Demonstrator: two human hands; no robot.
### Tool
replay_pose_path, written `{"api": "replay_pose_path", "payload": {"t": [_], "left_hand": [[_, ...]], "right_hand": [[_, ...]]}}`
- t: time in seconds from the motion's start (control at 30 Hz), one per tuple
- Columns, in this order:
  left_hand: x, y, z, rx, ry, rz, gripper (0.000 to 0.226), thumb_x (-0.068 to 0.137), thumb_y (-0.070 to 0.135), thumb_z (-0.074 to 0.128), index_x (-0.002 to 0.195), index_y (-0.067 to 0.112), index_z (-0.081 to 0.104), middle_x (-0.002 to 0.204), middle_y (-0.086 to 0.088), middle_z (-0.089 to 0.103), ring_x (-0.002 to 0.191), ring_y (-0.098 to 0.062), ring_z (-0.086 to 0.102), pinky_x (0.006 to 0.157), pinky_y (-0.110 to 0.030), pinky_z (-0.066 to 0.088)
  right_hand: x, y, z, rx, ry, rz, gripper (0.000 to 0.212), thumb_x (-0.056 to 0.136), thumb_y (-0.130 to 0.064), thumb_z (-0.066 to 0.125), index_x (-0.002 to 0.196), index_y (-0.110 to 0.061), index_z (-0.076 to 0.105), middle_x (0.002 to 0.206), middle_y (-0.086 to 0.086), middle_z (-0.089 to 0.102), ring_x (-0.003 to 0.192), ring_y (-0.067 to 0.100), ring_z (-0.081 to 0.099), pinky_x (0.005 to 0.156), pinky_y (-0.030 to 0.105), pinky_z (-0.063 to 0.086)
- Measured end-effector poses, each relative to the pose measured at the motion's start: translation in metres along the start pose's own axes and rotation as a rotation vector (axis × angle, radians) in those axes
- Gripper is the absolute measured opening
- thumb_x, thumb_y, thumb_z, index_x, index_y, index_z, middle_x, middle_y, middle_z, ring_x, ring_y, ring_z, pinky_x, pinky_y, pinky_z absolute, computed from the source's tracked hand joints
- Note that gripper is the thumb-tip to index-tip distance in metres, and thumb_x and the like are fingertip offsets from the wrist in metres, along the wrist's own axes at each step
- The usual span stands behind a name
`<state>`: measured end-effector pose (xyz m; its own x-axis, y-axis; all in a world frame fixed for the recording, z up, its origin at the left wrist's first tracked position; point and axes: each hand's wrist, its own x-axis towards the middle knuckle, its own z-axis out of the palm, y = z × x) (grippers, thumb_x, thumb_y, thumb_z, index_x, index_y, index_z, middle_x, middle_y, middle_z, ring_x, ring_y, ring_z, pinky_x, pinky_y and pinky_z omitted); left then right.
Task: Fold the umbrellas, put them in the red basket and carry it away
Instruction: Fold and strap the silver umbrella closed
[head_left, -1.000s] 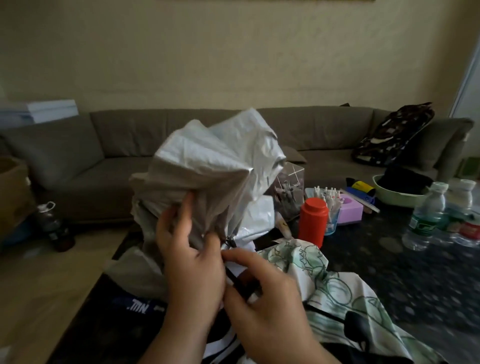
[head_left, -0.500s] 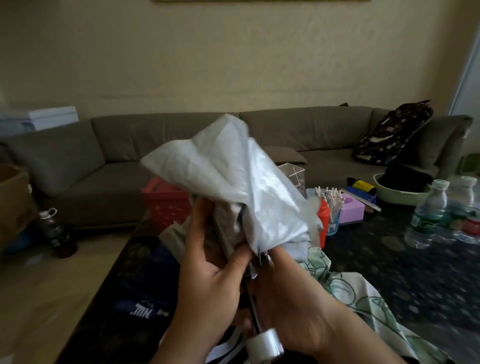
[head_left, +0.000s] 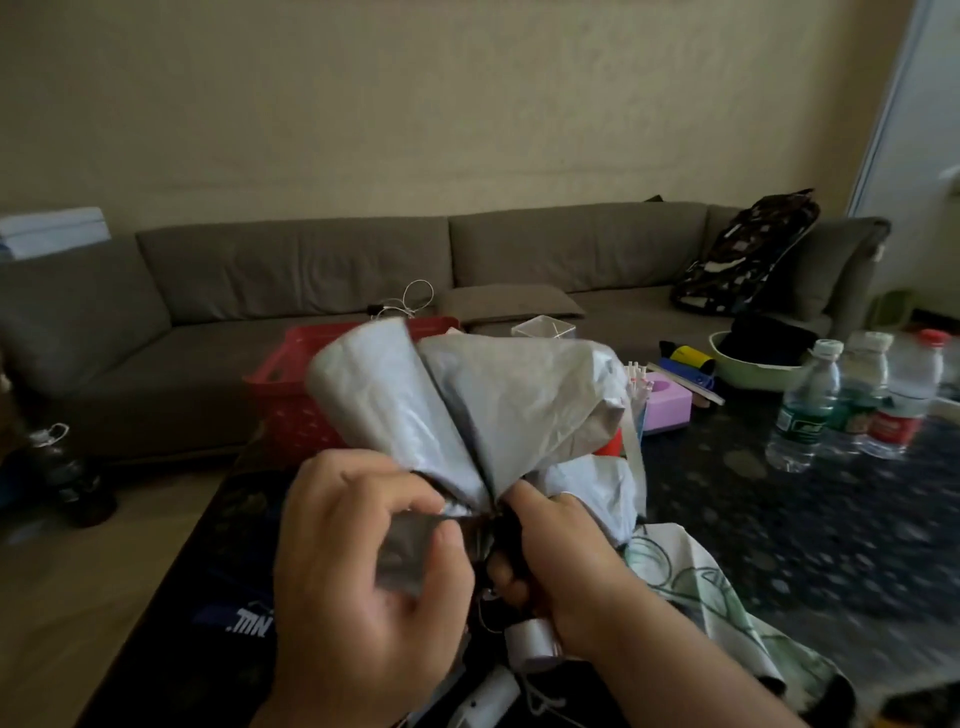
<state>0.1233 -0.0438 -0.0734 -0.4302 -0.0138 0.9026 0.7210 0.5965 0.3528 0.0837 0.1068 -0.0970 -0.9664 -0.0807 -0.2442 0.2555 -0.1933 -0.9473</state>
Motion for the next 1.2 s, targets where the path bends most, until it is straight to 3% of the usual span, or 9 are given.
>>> {"api": "replay_pose_path", "payload": {"t": [0.2, 0.3, 0.4, 0.53, 0.6, 0.7, 0.93, 1.07, 1.2], "left_hand": [[0.011, 0.018, -0.007, -0.032, -0.063, 0.075, 0.037, 0.086, 0.026, 0.068, 0.123, 0.030, 0.068, 0.129, -0.001, 0.058, 0.120, -0.019, 0.059, 0.098, -0.028, 0.048], [0.010, 0.014, 0.002, -0.073, -0.119, -0.031, 0.065, 0.084, 0.037, 0.071, 0.146, 0.040, 0.051, 0.148, 0.001, 0.043, 0.137, -0.023, 0.051, 0.104, -0.032, 0.051], [0.009, 0.016, 0.008, -0.047, -0.123, -0.066, 0.074, 0.085, 0.041, 0.072, 0.152, 0.042, 0.041, 0.152, -0.001, 0.036, 0.141, -0.022, 0.045, 0.113, -0.021, 0.039], [0.016, 0.008, 0.008, 0.012, -0.005, -0.098, 0.078, 0.085, 0.011, 0.083, 0.151, 0.032, 0.049, 0.139, 0.001, 0.036, 0.126, -0.007, 0.050, 0.103, -0.007, 0.038], [0.022, -0.001, 0.003, 0.024, 0.027, -0.120, 0.063, 0.087, 0.013, 0.083, 0.143, 0.029, 0.060, 0.130, 0.002, 0.042, 0.114, -0.001, 0.054, 0.096, -0.003, 0.039], [0.027, -0.020, -0.006, 0.081, 0.005, -0.092, 0.042, 0.090, 0.026, 0.080, 0.130, 0.027, 0.071, 0.115, 0.000, 0.058, 0.100, -0.003, 0.056, 0.090, -0.004, 0.039], [0.014, -0.050, -0.011, 0.031, -0.150, -0.289, 0.067, 0.083, 0.032, 0.085, 0.143, 0.033, 0.057, 0.128, 0.021, 0.060, 0.120, 0.017, 0.051, 0.099, -0.005, 0.042], [0.010, -0.051, -0.008, -0.188, -0.283, -0.477, 0.078, 0.082, 0.028, 0.084, 0.147, 0.049, 0.046, 0.143, 0.026, 0.052, 0.133, 0.006, 0.051, 0.103, -0.028, 0.054], [0.011, -0.046, -0.005, -0.476, -0.253, -0.591, 0.052, 0.082, 0.028, 0.083, 0.125, 0.047, 0.062, 0.130, 0.018, 0.063, 0.119, -0.003, 0.065, 0.088, -0.020, 0.056]], "right_hand": [[-0.003, -0.004, -0.004, -0.134, 0.085, -0.172, 0.050, 0.099, -0.043, 0.052, 0.101, 0.006, 0.063, 0.066, 0.016, 0.058, 0.055, 0.024, 0.055, 0.049, 0.036, 0.042], [-0.011, 0.000, 0.005, -0.118, 0.031, -0.301, 0.032, 0.104, -0.032, 0.057, 0.105, -0.006, 0.075, 0.090, 0.010, 0.078, 0.082, 0.013, 0.073, 0.079, 0.047, 0.059], [-0.013, 0.011, 0.012, -0.155, -0.018, -0.471, 0.025, 0.110, -0.025, 0.053, 0.118, -0.015, 0.074, 0.110, 0.004, 0.078, 0.109, 0.016, 0.073, 0.092, 0.036, 0.059], [-0.005, 0.016, 0.014, -0.136, 0.069, -0.478, 0.025, 0.104, -0.043, 0.059, 0.096, -0.025, 0.074, 0.086, -0.003, 0.076, 0.084, 0.019, 0.072, 0.071, 0.036, 0.057], [-0.003, 0.011, 0.012, -0.109, 0.124, -0.386, 0.040, 0.102, -0.044, 0.060, 0.069, -0.021, 0.060, 0.061, 0.005, 0.055, 0.053, 0.021, 0.051, 0.049, 0.031, 0.037], [-0.001, 0.004, 0.002, -0.076, 0.154, -0.309, 0.041, 0.101, -0.036, 0.063, 0.071, -0.009, 0.054, 0.059, 0.015, 0.044, 0.043, 0.020, 0.038, 0.039, 0.026, 0.029], [0.010, 0.002, -0.019, -0.095, 0.196, -0.227, 0.039, 0.100, -0.030, 0.068, 0.077, -0.001, 0.057, 0.059, 0.018, 0.046, 0.048, 0.023, 0.038, 0.043, 0.028, 0.029], [0.011, 0.003, -0.020, -0.116, 0.236, -0.258, 0.041, 0.101, -0.031, 0.065, 0.071, -0.005, 0.055, 0.057, 0.018, 0.048, 0.044, 0.021, 0.040, 0.040, 0.024, 0.029], [0.014, 0.006, -0.023, -0.081, 0.267, -0.293, 0.037, 0.103, -0.027, 0.063, 0.083, 0.004, 0.058, 0.058, 0.019, 0.045, 0.040, 0.020, 0.038, 0.038, 0.023, 0.029]]}}
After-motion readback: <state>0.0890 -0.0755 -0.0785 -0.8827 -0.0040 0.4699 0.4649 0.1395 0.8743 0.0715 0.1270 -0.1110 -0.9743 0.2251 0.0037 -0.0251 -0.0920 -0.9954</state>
